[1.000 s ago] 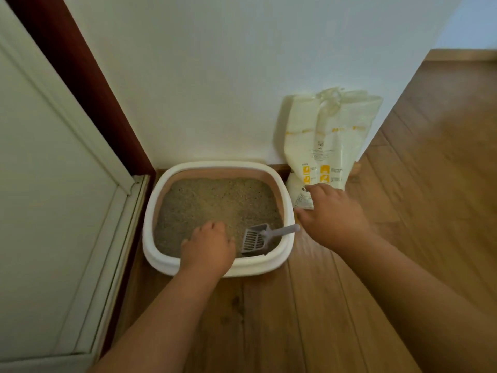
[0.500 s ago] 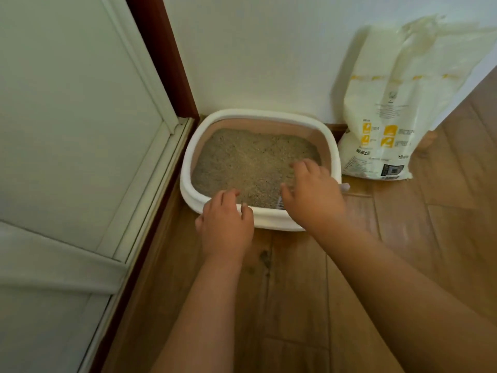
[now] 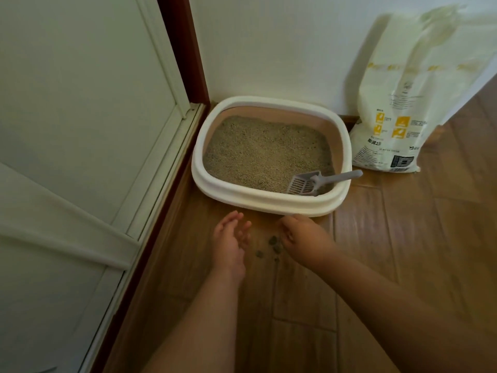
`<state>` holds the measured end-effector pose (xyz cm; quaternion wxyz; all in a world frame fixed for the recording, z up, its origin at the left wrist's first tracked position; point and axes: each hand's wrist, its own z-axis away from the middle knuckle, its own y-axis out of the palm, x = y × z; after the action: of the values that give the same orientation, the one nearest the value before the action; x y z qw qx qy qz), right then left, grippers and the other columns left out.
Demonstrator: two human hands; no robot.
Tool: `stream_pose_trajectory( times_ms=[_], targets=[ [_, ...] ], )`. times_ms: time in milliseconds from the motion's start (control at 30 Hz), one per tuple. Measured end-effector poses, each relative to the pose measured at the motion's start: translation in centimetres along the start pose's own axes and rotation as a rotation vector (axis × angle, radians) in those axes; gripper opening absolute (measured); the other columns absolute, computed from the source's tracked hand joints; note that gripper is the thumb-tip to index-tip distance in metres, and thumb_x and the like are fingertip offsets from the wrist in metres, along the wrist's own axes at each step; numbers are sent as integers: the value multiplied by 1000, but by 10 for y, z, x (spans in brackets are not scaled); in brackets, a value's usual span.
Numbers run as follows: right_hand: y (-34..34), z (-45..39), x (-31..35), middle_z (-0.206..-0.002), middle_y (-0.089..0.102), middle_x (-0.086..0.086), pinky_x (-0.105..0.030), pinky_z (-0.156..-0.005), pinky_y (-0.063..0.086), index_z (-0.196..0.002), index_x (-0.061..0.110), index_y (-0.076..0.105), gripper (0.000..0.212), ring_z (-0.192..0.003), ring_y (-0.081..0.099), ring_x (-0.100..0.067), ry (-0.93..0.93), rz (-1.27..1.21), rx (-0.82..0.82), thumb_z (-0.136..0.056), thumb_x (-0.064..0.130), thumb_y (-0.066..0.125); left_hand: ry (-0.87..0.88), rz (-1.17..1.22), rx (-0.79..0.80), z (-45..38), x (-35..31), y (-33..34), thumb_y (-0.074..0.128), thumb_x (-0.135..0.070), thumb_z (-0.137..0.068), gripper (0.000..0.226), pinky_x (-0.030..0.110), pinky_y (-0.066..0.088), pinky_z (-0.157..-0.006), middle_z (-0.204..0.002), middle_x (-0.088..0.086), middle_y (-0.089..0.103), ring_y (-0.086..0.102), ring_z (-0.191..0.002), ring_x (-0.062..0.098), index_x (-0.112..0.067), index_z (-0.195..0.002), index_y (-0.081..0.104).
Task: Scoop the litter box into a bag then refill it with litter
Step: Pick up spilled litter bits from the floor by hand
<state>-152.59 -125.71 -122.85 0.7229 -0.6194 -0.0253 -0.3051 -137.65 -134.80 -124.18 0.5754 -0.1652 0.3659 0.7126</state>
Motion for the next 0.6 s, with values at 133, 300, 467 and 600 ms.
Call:
stream_pose_trajectory(
  times_ms=[133,300,467,600],
  targets=[
    [7,-5,-16,-124,57,-3,-36,-92,53,-128,23,59,33,-108,59,-21,143,65,196,-95,28,55,-237,309,108,2,8,-10,55,-28,-103,33,41,52,-102,-129,9,70,68,-118,28,-14,-131,66],
    [38,-4,-16,-150,44,-11,-38,-106,44,-144,27,49,44,-130,50,-29,90,149,360,-100,28,50,-281,453,84,4,20,-21,55,-31,-102,36,44,49,-108,-128,13,72,70,-116,31,-11,-131,66],
    [66,-3,-17,-165,21,-8,-45,-121,27,-154,26,34,54,-149,25,-32,102,204,449,-102,27,46,-300,407,70,1,23,-24,52,-30,-104,35,45,48,-110,-128,13,71,69,-117,31,-11,-129,66],
    [68,-4,-11,-162,27,-7,-45,-118,33,-154,21,36,54,-145,32,-32,75,232,412,-101,19,48,-278,402,91,-5,18,-19,53,-29,-103,35,42,48,-109,-128,11,71,69,-116,29,-12,-130,66]
  ],
)
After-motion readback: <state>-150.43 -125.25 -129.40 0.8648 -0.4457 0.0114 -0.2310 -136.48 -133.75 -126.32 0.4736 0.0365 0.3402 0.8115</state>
